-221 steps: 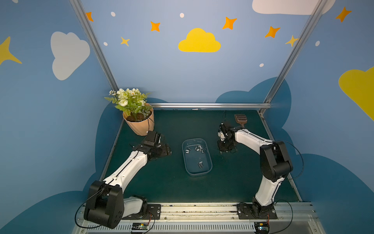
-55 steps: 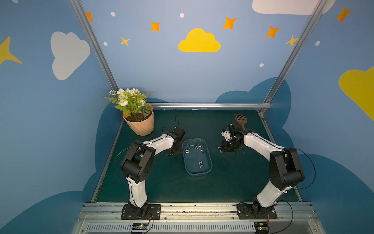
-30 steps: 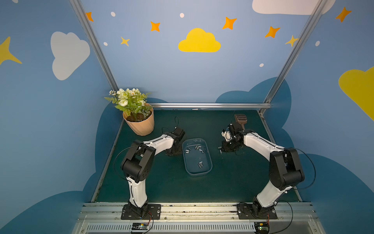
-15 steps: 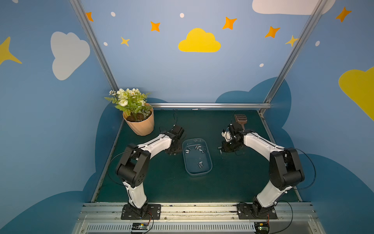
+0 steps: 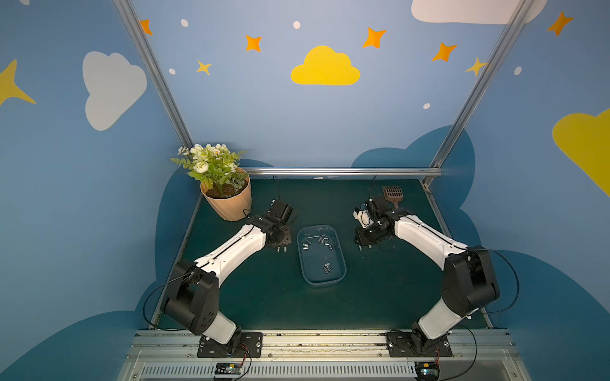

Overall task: Take out the socket from the storage box
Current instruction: Pick up the socket head from the storage box.

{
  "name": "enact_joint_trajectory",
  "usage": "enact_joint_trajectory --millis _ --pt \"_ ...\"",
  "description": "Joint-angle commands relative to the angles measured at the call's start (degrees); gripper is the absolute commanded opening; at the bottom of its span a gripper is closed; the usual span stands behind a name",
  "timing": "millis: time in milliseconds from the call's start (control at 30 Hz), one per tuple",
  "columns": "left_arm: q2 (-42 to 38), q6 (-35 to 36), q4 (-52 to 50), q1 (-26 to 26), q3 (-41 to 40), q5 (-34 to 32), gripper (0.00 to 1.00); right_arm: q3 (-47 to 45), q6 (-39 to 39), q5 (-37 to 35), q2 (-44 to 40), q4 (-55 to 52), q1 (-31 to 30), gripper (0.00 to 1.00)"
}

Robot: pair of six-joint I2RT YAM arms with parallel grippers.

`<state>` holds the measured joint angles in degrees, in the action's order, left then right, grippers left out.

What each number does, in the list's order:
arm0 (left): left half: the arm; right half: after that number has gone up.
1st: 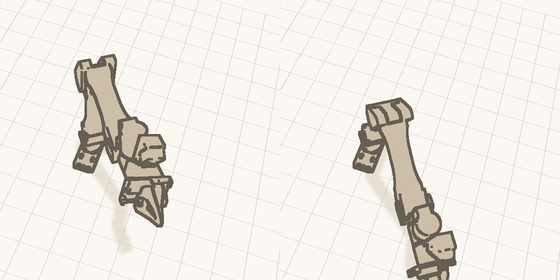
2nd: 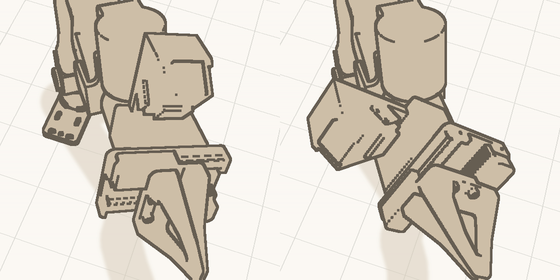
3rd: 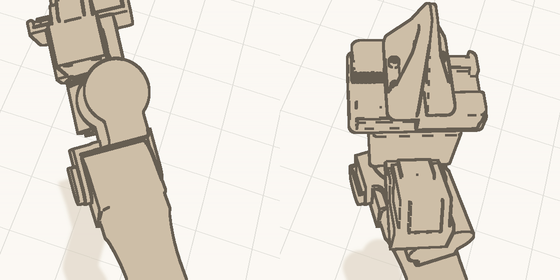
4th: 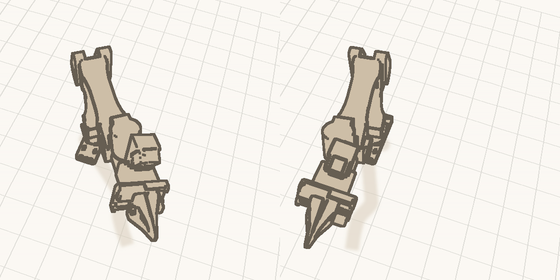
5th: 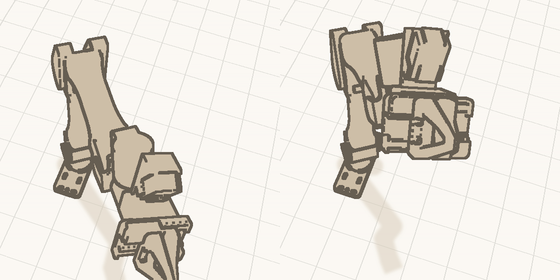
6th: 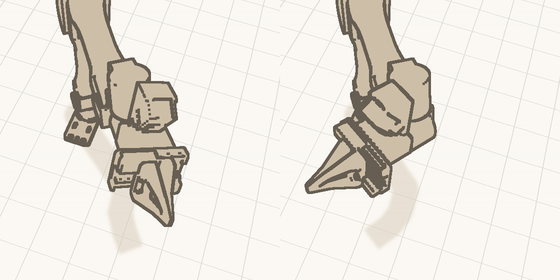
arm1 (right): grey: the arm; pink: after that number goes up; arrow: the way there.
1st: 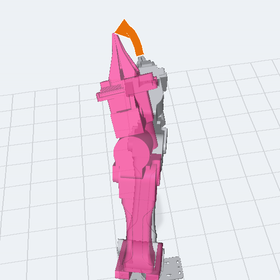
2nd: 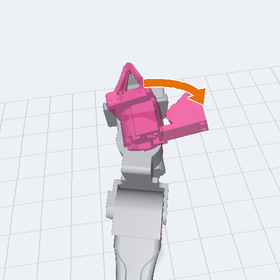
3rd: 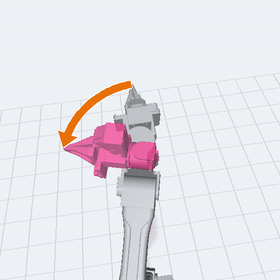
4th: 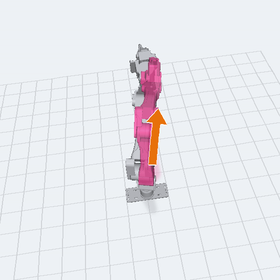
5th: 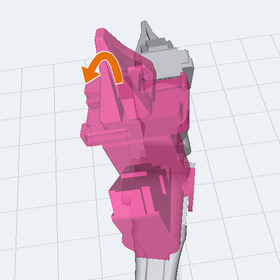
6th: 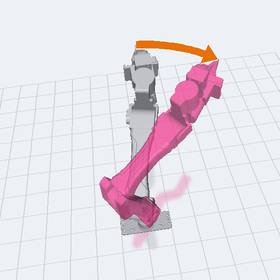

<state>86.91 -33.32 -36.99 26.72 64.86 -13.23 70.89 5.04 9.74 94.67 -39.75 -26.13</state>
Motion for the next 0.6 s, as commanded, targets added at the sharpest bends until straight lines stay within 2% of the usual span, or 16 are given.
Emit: enact_joint_trajectory --millis 0,167,367,567 --pt "-1.8 -2.0 0.3 -0.3 -2.3 -0.8 0.38 2.9 -2.9 1.8 -1.6 -0.5 -2.3 0.29" --pt "-4.5 -3.9 1.2 -0.7 -5.1 -1.1 0.46 5.2 -5.4 4.1 -0.8 1.4 -5.6 0.29" --pt "-6.9 -4.9 2.1 -2.5 -7.5 -0.8 0.50 7.6 -5.1 7.9 2.6 4.1 -8.3 0.29" --pt "-9.4 -5.7 4.1 -4.0 -10.5 0.1 0.52 10.5 -4.8 7.2 6.8 5.5 -11.6 0.28"
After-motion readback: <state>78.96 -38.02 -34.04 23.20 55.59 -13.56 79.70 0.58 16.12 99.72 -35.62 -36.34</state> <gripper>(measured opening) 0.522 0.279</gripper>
